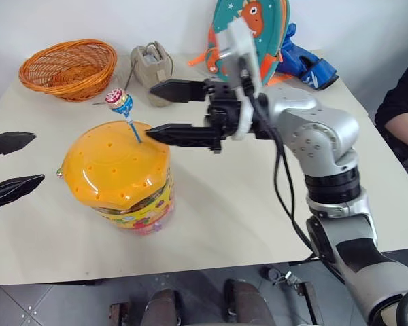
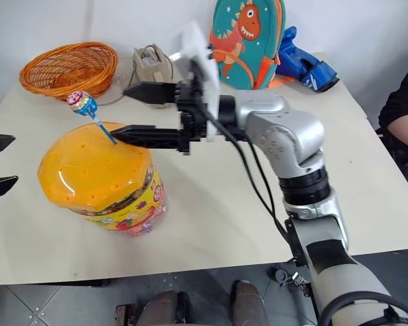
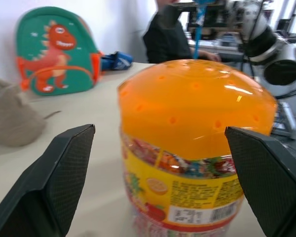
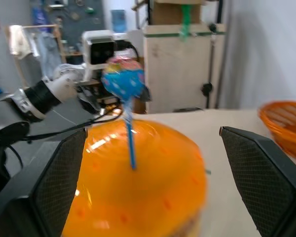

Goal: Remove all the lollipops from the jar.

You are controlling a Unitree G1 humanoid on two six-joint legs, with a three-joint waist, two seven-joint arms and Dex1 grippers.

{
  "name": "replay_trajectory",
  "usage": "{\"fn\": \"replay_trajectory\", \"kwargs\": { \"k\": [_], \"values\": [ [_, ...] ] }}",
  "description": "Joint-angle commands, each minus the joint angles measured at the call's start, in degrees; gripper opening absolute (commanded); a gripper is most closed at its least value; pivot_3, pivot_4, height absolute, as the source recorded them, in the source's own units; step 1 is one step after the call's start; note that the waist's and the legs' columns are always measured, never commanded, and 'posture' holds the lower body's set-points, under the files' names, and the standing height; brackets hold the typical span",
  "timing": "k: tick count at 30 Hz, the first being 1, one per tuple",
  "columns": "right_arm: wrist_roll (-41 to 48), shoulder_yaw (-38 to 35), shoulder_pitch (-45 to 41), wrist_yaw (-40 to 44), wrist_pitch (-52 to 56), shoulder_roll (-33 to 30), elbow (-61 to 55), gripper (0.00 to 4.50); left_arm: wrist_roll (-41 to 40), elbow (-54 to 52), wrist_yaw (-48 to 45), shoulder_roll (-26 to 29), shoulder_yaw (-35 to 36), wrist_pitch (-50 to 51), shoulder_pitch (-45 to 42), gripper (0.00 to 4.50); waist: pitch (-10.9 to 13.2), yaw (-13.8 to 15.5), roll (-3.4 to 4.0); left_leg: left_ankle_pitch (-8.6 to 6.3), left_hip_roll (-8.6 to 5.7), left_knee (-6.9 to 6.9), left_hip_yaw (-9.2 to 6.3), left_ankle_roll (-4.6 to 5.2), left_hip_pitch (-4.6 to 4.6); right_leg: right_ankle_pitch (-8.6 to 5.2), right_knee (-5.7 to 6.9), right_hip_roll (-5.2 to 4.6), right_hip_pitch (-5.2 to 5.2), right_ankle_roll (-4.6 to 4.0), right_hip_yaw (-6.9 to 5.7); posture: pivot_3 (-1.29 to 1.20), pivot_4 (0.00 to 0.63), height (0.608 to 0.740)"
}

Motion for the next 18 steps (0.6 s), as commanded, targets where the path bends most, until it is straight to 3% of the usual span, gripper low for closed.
{"fn": "replay_trajectory", "kwargs": {
  "k": [1,5,8,18],
  "values": [
    [-2.68,1.25,-2.53,0.23,-3.3,3.53,2.04,4.5,-1.63,-2.77,2.0,-1.27,1.18,-0.67,0.05,4.48,-0.01,-0.23,-0.01,0.0,0.0,0.0,-0.03,-0.01,-0.01,0.0,0.02,0.0,0.0,0.0,-0.03,0.0,0.15,0.74],
    [-5.93,2.73,-4.16,0.54,-4.75,6.15,5.12,4.5,-1.54,-2.93,2.54,-1.75,0.62,-0.97,-0.39,4.48,-0.02,-0.42,-0.04,0.0,-0.01,0.01,-0.05,-0.01,-0.01,0.0,0.04,-0.02,0.0,-0.01,-0.04,0.0,0.15,0.74],
    [-6.58,1.67,-4.44,-0.27,-5.36,7.68,5.86,3.88,-1.8,-3.42,2.93,-2.17,0.24,-1.0,-0.71,4.5,-0.02,-0.64,-0.03,-0.01,-0.01,0.0,-0.05,-0.02,-0.01,0.0,0.04,-0.02,0.0,-0.01,-0.06,0.0,0.15,0.74],
    [-5.54,-2.66,-8.8,-0.9,-3.97,7.92,6.3,0.43,-2.08,-1.92,1.42,-0.92,2.59,-1.13,1.11,4.5,-0.01,-0.86,-0.02,-0.03,0.02,-0.01,-0.04,-0.06,0.0,-0.01,0.03,-0.02,-0.01,-0.03,-0.18,0.0,0.15,0.74]
  ]
}}
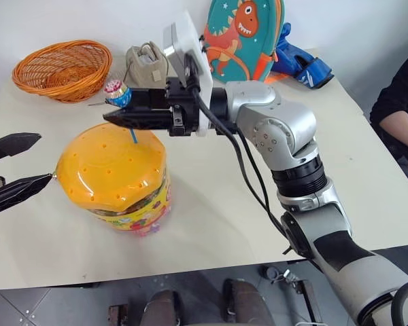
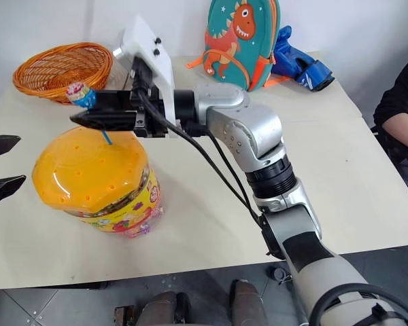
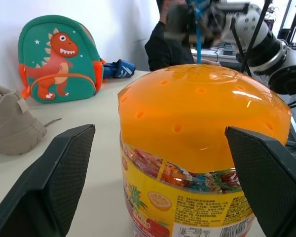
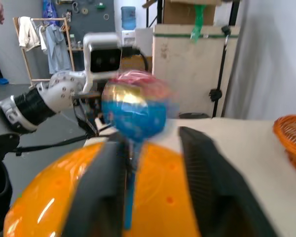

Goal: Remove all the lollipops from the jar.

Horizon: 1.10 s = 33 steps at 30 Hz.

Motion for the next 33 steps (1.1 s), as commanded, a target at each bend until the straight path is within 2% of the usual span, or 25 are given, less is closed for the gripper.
{"fn": "replay_trajectory", "kwargs": {
  "k": [1,11,16,22,25,30,33],
  "values": [
    [0.61,-3.04,-2.87,-0.41,-0.86,-0.01,-1.08,0.06,-0.98,0.45,-1.29,1.44,3.29,-0.94,1.01,4.5,0.0,-0.03,0.0,0.0,0.01,0.0,0.0,0.0,0.0,0.0,0.0,0.0,0.0,-0.01,-0.01,0.0,0.15,0.74],
    [-3.49,-4.37,-6.37,0.97,-5.68,-1.38,6.74,0.02,-0.62,1.05,-1.49,1.55,4.29,-1.22,2.44,4.5,0.0,-0.17,0.0,-0.03,0.02,-0.01,0.02,-0.05,0.0,-0.01,0.0,-0.02,-0.01,-0.02,-0.05,0.0,0.15,0.74],
    [-5.98,-5.14,-4.47,1.17,-7.55,-6.04,6.25,0.02,-1.07,-0.06,-0.53,0.21,5.26,-1.07,4.05,4.5,0.0,-0.24,0.0,-0.03,0.02,-0.02,0.0,-0.04,-0.01,-0.01,-0.01,-0.05,-0.01,-0.02,-0.09,0.0,0.15,0.74],
    [-7.15,-6.01,2.44,2.87,-1.58,-18.4,0.55,0.02,-1.78,-1.19,0.38,-0.92,6.69,-0.63,6.43,4.5,0.0,0.19,0.0,-0.05,0.01,-0.02,0.01,-0.03,-0.02,-0.01,-0.05,-0.09,0.0,-0.03,-0.12,0.0,0.15,0.74],
    [-6.66,-6.11,10.55,5.22,5.08,-28.23,-5.18,0.02,-1.55,-1.79,0.32,-1.14,7.34,-0.24,8.62,4.5,0.0,0.45,-0.01,-0.06,0.02,-0.02,0.02,-0.02,-0.01,-0.01,-0.08,-0.09,0.01,-0.03,-0.12,0.0,0.15,0.74],
    [-6.79,-6.7,25.28,6.15,12.3,-40.09,-12.23,0.02,-2.05,-2.19,-0.43,-1.77,7.2,-0.45,10.59,4.5,0.01,0.7,0.03,-0.1,0.01,-0.02,0.07,0.03,-0.02,-0.01,-0.14,-0.13,0.0,-0.03,-0.12,0.0,0.15,0.74],
    [-6.51,-8.06,31.75,5.05,13.94,-42.74,-14.57,0.02,-2.43,-4.24,-1.19,-2.22,5.92,-0.12,11.81,4.5,0.02,0.61,0.03,-0.11,0.01,-0.02,0.1,0.01,0.01,-0.01,-0.14,-0.13,0.01,-0.03,-0.11,0.0,0.15,0.74]
  ]
}}
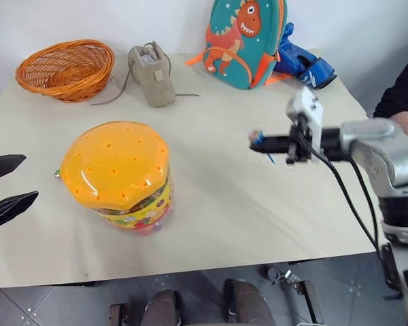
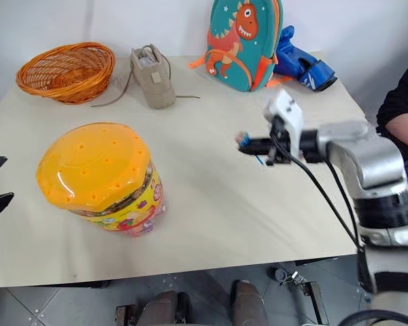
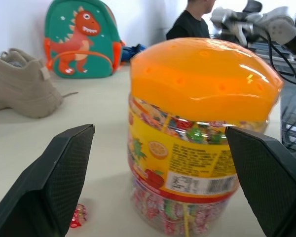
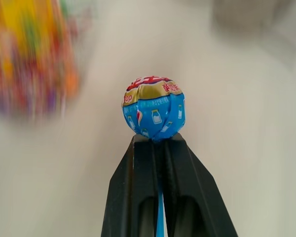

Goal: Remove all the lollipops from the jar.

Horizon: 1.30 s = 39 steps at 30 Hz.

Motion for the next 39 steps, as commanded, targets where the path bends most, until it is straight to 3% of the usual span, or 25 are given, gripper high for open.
{"fn": "replay_trajectory", "kwargs": {
  "k": [1,7,15,18,29,39],
  "values": [
    [0.98,-2.77,3.17,-1.28,2.03,-1.7,-4.0,0.02,-1.7,-4.01,-1.44,-0.21,-0.08,0.25,1.6,4.5,0.0,-0.29,0.0,0.0,0.0,0.0,0.05,0.0,0.01,0.0,0.0,0.0,0.0,0.0,0.02,0.0,0.15,0.74],
    [-0.81,-2.23,7.63,-3.19,1.78,-1.53,-2.38,0.02,-1.64,-6.59,-2.31,-0.9,-1.0,0.6,4.36,4.5,0.01,0.0,0.02,-0.01,0.02,0.01,0.05,-0.02,0.04,0.0,0.01,0.01,0.0,-0.01,0.01,0.0,0.15,0.74],
    [-3.58,1.31,7.13,-3.0,0.03,-1.0,0.75,0.02,-1.47,-9.88,-4.91,-0.04,-1.25,0.14,8.3,4.5,0.01,0.5,0.02,-0.01,0.01,0.02,0.05,-0.02,0.04,0.0,0.0,0.0,0.0,-0.02,0.02,0.0,0.15,0.74],
    [-4.73,2.09,6.49,-2.88,-1.01,-0.85,2.66,0.77,-2.26,-12.03,-4.6,-0.09,-1.07,0.69,8.17,4.5,0.01,0.95,0.03,-0.01,0.01,0.03,0.05,-0.01,0.04,0.0,0.0,0.0,0.0,-0.02,0.02,0.0,0.15,0.74],
    [-3.58,0.16,4.19,3.33,-3.36,-4.02,3.48,4.46,-5.24,-15.37,2.02,0.05,-0.55,4.69,5.92,4.5,0.01,1.2,0.03,-0.01,0.01,0.06,0.01,-0.01,0.04,0.01,0.0,0.0,0.03,-0.02,0.0,0.0,0.15,0.74],
    [-2.98,-1.46,-2.6,4.47,-4.72,-2.79,4.58,4.49,-4.18,-18.94,10.17,-1.67,-1.64,4.72,4.8,4.5,0.01,1.16,0.03,-0.02,0.02,0.05,0.01,-0.02,0.04,0.0,-0.01,0.02,0.03,-0.03,0.0,0.0,0.15,0.74]
  ]
}}
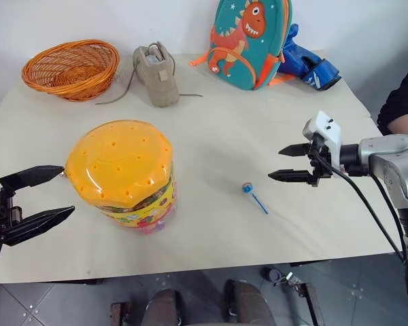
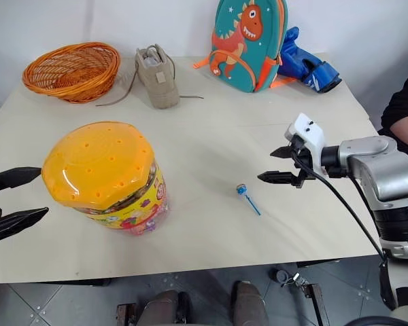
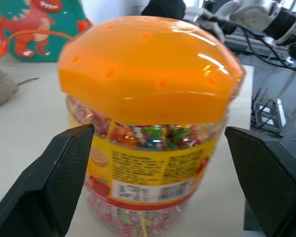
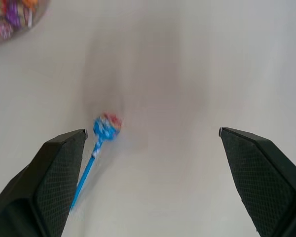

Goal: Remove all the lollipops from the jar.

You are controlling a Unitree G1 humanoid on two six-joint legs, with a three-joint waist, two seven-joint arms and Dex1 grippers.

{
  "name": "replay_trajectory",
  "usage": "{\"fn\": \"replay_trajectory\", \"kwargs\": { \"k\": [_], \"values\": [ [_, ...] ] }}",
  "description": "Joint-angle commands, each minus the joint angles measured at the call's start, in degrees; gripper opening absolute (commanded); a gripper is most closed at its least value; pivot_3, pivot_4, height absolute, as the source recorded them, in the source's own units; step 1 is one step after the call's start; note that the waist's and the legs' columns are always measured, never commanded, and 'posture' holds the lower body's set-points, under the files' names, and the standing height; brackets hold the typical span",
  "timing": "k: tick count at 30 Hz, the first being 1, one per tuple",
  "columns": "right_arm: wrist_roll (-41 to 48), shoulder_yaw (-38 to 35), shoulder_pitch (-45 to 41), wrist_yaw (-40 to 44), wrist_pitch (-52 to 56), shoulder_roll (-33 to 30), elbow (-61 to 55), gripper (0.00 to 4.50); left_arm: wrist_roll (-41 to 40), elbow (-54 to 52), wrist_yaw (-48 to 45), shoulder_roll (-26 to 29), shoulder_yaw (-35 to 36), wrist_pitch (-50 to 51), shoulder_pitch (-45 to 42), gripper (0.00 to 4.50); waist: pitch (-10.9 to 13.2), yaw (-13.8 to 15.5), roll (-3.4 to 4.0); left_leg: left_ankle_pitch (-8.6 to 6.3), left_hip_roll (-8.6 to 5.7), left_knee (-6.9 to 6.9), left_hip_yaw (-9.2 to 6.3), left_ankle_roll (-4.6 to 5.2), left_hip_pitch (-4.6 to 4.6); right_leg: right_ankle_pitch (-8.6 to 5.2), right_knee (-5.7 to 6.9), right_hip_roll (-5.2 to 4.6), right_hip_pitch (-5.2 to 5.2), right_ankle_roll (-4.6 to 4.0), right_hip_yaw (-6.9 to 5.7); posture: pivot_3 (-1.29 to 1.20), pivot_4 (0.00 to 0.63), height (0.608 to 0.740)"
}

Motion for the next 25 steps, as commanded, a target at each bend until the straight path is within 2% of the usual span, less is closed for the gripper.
{"fn": "replay_trajectory", "kwargs": {
  "k": [1,6,11,14,21,25],
  "values": [
    [0.83,-2.03,-1.8,0.35,-0.82,0.21,-0.54,4.49,-1.93,-3.36,2.91,-1.16,1.09,0.06,-0.29,4.5,0.0,0.01,0.0,0.0,0.0,0.0,0.0,0.0,0.0,0.0,0.0,-0.01,0.0,0.0,0.0,0.0,0.15,0.74],
    [1.43,-1.94,-1.81,1.32,-0.79,0.18,-1.33,4.49,-5.24,-5.66,5.1,-2.7,2.71,0.74,-0.23,4.5,0.0,0.1,0.0,0.0,0.0,0.02,-0.03,0.0,0.01,0.0,0.02,-0.02,0.03,0.0,-0.01,0.0,0.15,0.74],
    [3.81,-2.64,-0.99,6.8,-3.03,-1.53,-4.53,4.49,-5.09,-5.21,4.23,-1.57,6.51,0.84,2.74,4.5,0.0,0.04,0.01,0.0,0.0,0.02,-0.02,0.0,0.0,0.0,0.0,0.0,0.02,0.0,-0.02,0.0,0.15,0.74],
    [4.55,-2.78,0.01,11.5,-8.16,-2.42,-6.81,4.49,-3.91,-2.82,2.86,0.34,9.54,0.65,3.62,4.5,0.0,0.05,0.01,0.0,0.01,0.02,-0.03,0.0,0.0,0.0,-0.01,0.02,0.03,0.0,-0.03,0.0,0.15,0.74],
    [5.21,-3.68,-2.49,10.26,-11.1,1.79,-4.12,4.49,-1.42,1.42,1.78,1.5,12.84,-0.86,4.64,4.5,0.0,-0.01,0.01,0.0,0.01,0.02,-0.01,-0.01,0.07,-0.01,0.0,0.04,0.07,-0.01,-0.02,0.0,0.15,0.74],
    [9.97,-7.45,-3.74,8.34,-9.52,5.28,-5.95,4.49,1.6,2.87,2.89,2.25,12.36,-2.47,4.12,4.5,0.01,0.0,0.01,-0.01,0.01,0.02,-0.01,-0.02,0.06,-0.01,-0.01,0.03,0.07,-0.01,-0.02,0.0,0.15,0.74]
  ]
}}
